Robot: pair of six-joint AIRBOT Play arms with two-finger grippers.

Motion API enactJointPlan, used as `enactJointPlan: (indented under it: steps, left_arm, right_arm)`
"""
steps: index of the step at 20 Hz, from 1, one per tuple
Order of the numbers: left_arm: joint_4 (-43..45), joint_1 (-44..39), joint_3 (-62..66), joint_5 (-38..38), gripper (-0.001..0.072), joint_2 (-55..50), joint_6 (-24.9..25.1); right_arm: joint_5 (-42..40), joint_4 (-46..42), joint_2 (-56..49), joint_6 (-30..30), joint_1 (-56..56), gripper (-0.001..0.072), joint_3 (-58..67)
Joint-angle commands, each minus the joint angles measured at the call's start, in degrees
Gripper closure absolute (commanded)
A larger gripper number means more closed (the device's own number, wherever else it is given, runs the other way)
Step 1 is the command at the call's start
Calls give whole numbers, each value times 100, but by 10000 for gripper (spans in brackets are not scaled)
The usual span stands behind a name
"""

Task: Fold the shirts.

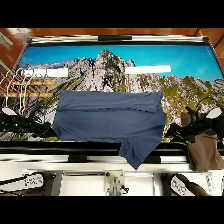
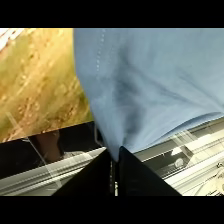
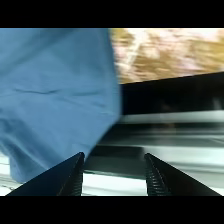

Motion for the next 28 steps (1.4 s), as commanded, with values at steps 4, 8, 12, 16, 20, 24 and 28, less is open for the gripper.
enactJointPlan:
  steps: [4, 8, 12, 16, 20, 24, 28]
  left_arm:
    - [-4, 2, 0, 63, 665, 4, -2]
    - [-4, 2, 0, 20, 666, 4, -4]
    - [-4, 2, 0, 20, 666, 4, -2]
    - [-2, 2, 0, 37, 666, 4, -2]
    - [-2, 20, 13, 39, 666, 4, 0]
    - [-326, 24, 463, -439, 666, 11, 817]
    - [-520, -7, 1552, -271, 667, 0, 442]
  right_arm:
    - [-551, 570, 306, -177, 111, 209, -1198]
    - [-1187, 597, 306, -31, 901, 209, -1467]
    - [-1714, 595, 293, 341, 1303, 210, -1467]
    - [-1871, 551, 254, 535, 1731, 311, -1469]
    - [-1727, 573, 212, 647, 1878, 650, -1447]
    - [-1259, 535, 297, 503, 1878, 651, -776]
    - [-1386, 337, 249, 734, 1878, 651, 627]
